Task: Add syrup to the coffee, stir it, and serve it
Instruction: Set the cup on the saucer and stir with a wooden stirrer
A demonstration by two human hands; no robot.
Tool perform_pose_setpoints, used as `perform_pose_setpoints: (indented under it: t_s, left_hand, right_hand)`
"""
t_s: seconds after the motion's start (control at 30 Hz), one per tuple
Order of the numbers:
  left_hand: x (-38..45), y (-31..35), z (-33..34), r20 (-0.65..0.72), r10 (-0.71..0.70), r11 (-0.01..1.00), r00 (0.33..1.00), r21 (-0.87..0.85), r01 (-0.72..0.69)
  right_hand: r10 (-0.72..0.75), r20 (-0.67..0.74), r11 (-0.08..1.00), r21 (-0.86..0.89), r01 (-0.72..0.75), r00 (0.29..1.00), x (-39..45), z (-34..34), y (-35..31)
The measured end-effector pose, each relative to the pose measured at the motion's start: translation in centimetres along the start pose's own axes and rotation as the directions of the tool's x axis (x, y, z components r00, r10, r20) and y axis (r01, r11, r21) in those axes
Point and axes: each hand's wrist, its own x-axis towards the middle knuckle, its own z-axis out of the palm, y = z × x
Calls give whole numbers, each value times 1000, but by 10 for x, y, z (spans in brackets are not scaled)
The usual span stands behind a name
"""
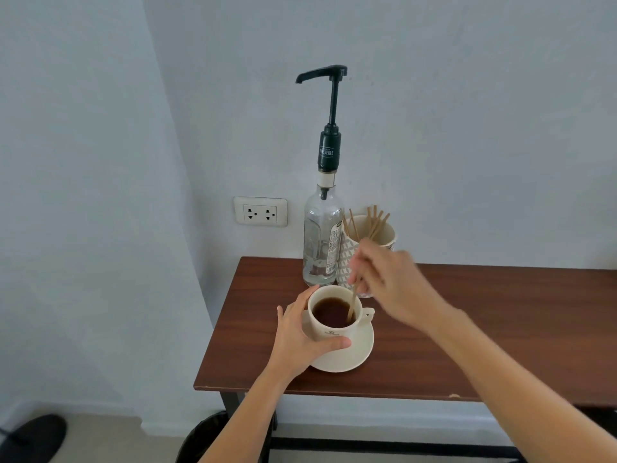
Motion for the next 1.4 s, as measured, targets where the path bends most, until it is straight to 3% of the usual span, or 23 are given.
perform_pose_setpoints:
  t_s: [0.07,0.17,0.37,0.5,0.67,0.73,0.83,1.0,1.13,1.3,1.4]
  left_hand:
    - [1,-1,1,-3,3,1000,1000,24,-3]
    - [1,-1,1,-3,2,999,1000,33,-2]
    - [2,-3,2,-1,4,1000,1000,19,-4]
    - [1,-3,2,9,8,999,1000,38,-9]
    - [2,-4,2,5,8,1000,1000,30,-8]
    - [2,-4,1,6,5,1000,1000,23,-5]
    - [1,-2,1,11,15,999,1000,33,-15]
    - [2,-2,1,3,2,1000,1000,23,-2]
    - [1,-3,2,5,-9,999,1000,34,9]
    - [2,-3,1,6,-2,1000,1000,16,2]
    - [1,-3,1,0,-9,1000,1000,20,9]
  right_hand:
    - [12,39,998,61,-15,999,-2,20,5]
    - [0,-52,996,88,4,999,8,32,7]
    - [-51,-29,987,-153,45,998,10,22,18]
    - [-44,-72,999,-4,44,996,10,34,9]
    - [-24,-7,976,-218,22,1000,18,19,13]
    - [-30,21,991,-133,32,999,13,24,8]
    - [-46,-60,998,-42,43,997,17,32,3]
    - [17,26,974,-225,-10,1000,20,17,13]
    - [-35,-12,996,-77,34,999,18,30,3]
    - [-43,10,970,-241,44,999,26,18,7]
    - [-78,8,988,-132,79,997,18,26,2]
